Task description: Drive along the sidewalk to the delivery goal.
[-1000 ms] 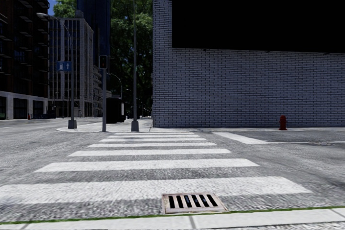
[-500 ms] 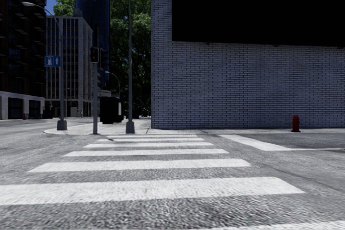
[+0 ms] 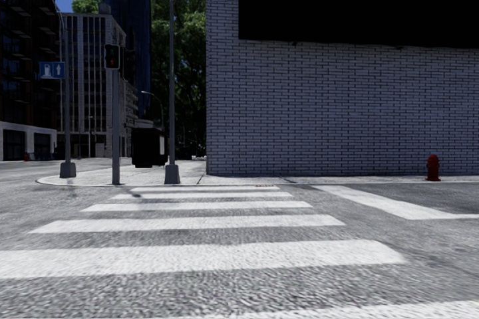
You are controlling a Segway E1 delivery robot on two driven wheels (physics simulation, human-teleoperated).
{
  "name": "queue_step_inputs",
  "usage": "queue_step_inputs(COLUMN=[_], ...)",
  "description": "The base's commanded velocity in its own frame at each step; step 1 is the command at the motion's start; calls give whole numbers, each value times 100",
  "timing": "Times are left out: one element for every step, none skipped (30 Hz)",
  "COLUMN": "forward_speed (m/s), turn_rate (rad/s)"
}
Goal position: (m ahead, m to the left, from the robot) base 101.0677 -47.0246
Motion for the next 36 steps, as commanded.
queue_step_inputs(forward_speed=[200, 200, 200, 200, 200, 200, 200, 200, 200, 200, 200, 200, 200, 200, 200, 200, 200, 200, 200, 200, 200, 200, 200, 200, 200, 200, 200, 200, 200, 200, 200, 200, 200, 200, 200, 200], turn_rate=[0, 0, 0, 0, 0, 0, 1, 1, 1, 1, 2, 3, 3, 8, 14, 19, 19, 21, 23, 23, 23, 24, 24, 24, 24, 24, 24, 24, 25, 25, 27, 32, 35, 35, 36, 36])
